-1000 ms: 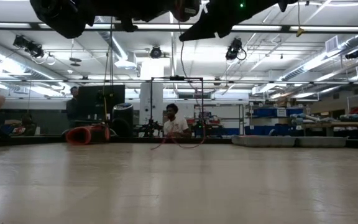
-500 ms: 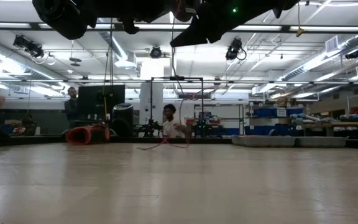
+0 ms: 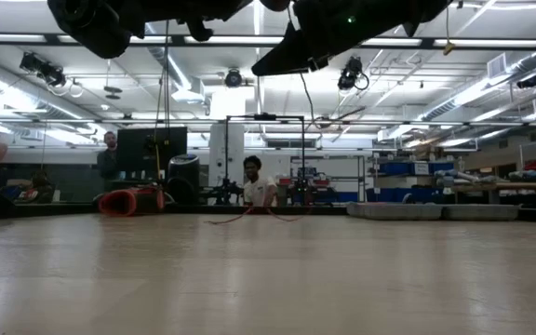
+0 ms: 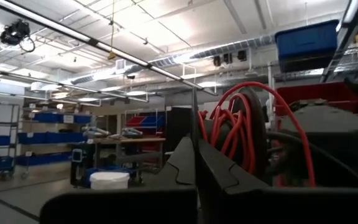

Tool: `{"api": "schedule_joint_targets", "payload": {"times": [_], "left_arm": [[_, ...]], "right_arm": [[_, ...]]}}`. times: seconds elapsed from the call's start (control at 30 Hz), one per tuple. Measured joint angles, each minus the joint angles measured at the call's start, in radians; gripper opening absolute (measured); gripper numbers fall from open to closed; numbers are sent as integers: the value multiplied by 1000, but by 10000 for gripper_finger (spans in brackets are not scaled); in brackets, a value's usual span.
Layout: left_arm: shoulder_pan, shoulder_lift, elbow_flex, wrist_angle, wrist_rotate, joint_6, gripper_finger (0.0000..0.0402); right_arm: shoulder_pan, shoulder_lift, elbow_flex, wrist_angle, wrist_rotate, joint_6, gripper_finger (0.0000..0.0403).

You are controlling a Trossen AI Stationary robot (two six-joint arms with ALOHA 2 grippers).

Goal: Coil cords
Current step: Coil the red wire on the black spool

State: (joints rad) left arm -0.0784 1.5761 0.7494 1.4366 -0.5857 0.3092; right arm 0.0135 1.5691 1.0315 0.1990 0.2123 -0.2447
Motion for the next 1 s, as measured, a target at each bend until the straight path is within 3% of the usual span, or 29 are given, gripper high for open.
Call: {"api": "schedule_joint_targets", "payload": {"times": [0.13,0.37,0.63,0.83,1.0], "left_arm": [[0,0,-1,4,-3,4,0],[8,0,-42,-5,-52,32,0],[35,0,-92,44,-56,22,0],[51,0,-99,-11,-57,63,0],[62,0,-99,-93,-57,121,0]], "right_arm": [[4,-12,-55,24,12,0,89],[38,-88,-72,-87,139,0,88],[12,-170,-71,-136,138,6,89],[10,-200,-71,-126,135,6,89],[10,-201,-71,-168,223,-18,86]]}}
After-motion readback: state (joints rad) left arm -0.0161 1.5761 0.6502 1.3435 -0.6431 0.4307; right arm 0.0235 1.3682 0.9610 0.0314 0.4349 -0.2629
